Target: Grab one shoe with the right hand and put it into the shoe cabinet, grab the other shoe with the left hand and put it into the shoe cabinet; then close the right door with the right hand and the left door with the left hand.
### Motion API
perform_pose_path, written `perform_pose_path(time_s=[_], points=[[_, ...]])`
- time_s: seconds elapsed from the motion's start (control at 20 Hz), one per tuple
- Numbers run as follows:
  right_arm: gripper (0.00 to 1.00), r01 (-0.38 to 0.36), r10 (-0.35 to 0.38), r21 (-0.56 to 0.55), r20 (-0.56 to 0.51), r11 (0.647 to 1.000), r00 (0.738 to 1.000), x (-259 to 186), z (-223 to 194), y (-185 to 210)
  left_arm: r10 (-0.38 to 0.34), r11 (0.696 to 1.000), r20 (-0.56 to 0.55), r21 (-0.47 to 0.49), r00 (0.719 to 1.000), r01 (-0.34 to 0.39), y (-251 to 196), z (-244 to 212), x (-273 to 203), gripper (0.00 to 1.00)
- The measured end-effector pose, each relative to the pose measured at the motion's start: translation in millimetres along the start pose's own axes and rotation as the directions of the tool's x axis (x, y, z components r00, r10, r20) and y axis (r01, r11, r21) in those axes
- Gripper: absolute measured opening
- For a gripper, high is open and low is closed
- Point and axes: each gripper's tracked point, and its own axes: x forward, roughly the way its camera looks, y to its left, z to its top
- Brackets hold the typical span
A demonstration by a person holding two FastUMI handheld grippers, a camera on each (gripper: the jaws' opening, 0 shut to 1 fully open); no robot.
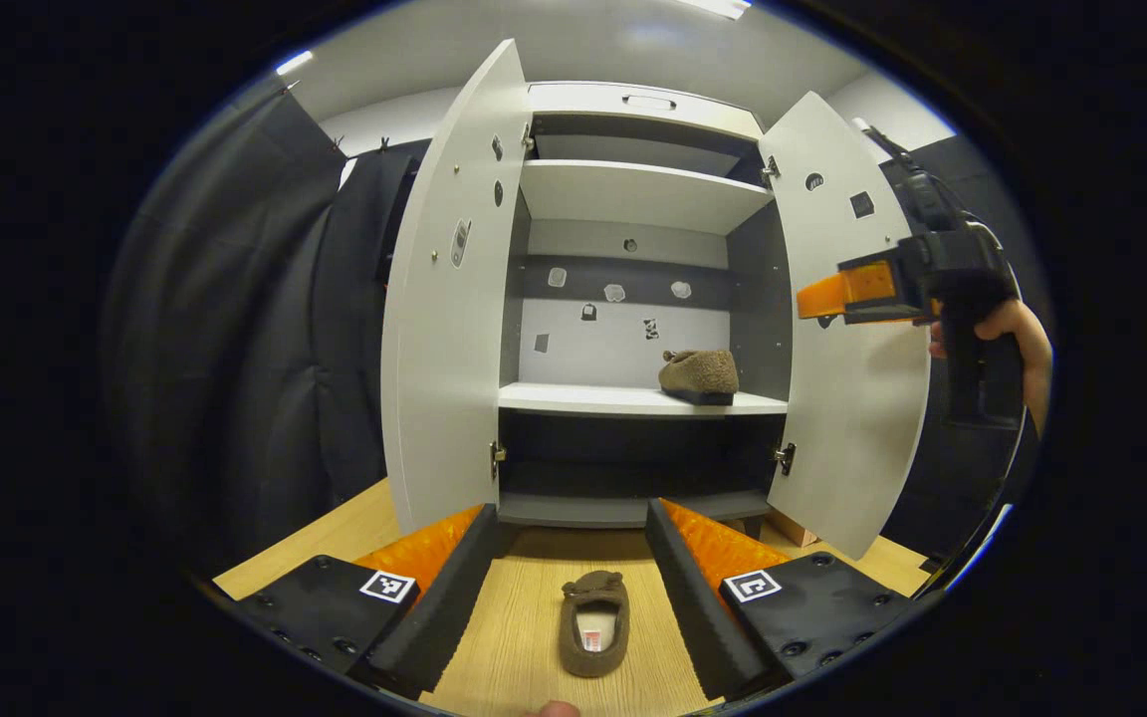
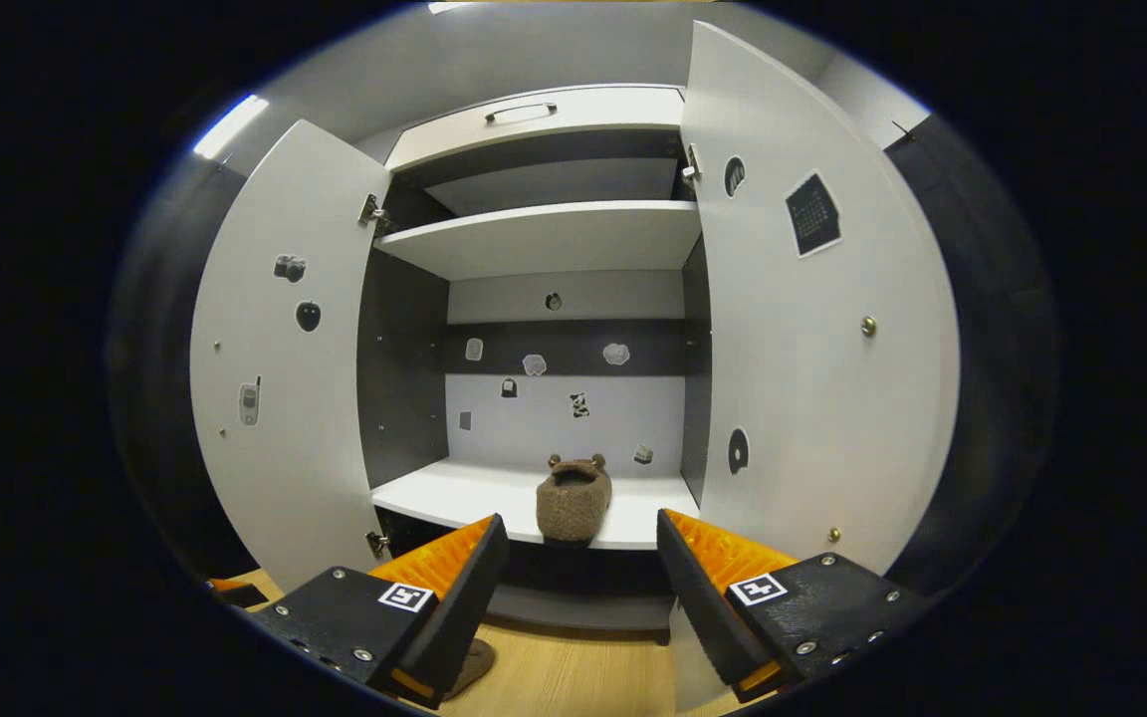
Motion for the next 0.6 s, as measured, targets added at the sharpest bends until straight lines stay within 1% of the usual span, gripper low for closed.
perform_pose_path(time_s=[0.15,0.2,0.25,0.3,0.35,0.4,0.5,0.55,0.6], points=[[0.92,0.014,-0.014,0.004,0.024,1.000,1.000,-27,-22,-3,0.024,1.000,-0.053,-0.011,0.998,-0.024,7,-24,2,0.97],[0.92,0.019,-0.019,0.011,0.028,1.000,0.999,-33,-30,-3,0.034,0.999,-0.077,-0.008,0.996,-0.035,11,-35,3,1.00],[0.92,0.025,-0.026,0.021,0.023,0.999,0.999,-38,-38,-5,0.042,0.999,-0.105,-0.004,0.994,-0.043,13,-46,3,0.97],[0.92,0.029,-0.030,0.032,0.014,0.999,0.999,-41,-45,-7,0.047,0.999,-0.133,-0.005,0.990,-0.049,16,-57,4,0.97],[0.93,0.038,-0.038,0.040,0.003,0.998,0.999,-44,-49,-11,0.048,0.999,-0.155,-0.008,0.987,-0.050,18,-63,6,1.00],[0.92,0.050,-0.050,0.042,0.000,0.998,0.999,-47,-51,-16,0.047,0.999,-0.169,-0.010,0.984,-0.050,20,-71,8,0.97],[0.92,0.068,-0.068,0.043,0.015,0.997,0.998,-51,-50,-26,0.014,1.000,-0.230,-0.017,0.973,-0.018,19,-94,19,0.97],[0.92,0.069,-0.070,0.044,0.027,0.997,0.997,-54,-50,-27,-0.003,1.000,-0.264,-0.029,0.964,-0.005,19,-106,27,0.94],[0.92,0.068,-0.069,0.045,0.038,0.997,0.997,-56,-50,-29,-0.021,0.999,-0.301,-0.043,0.953,0.009,19,-121,35,0.97]])
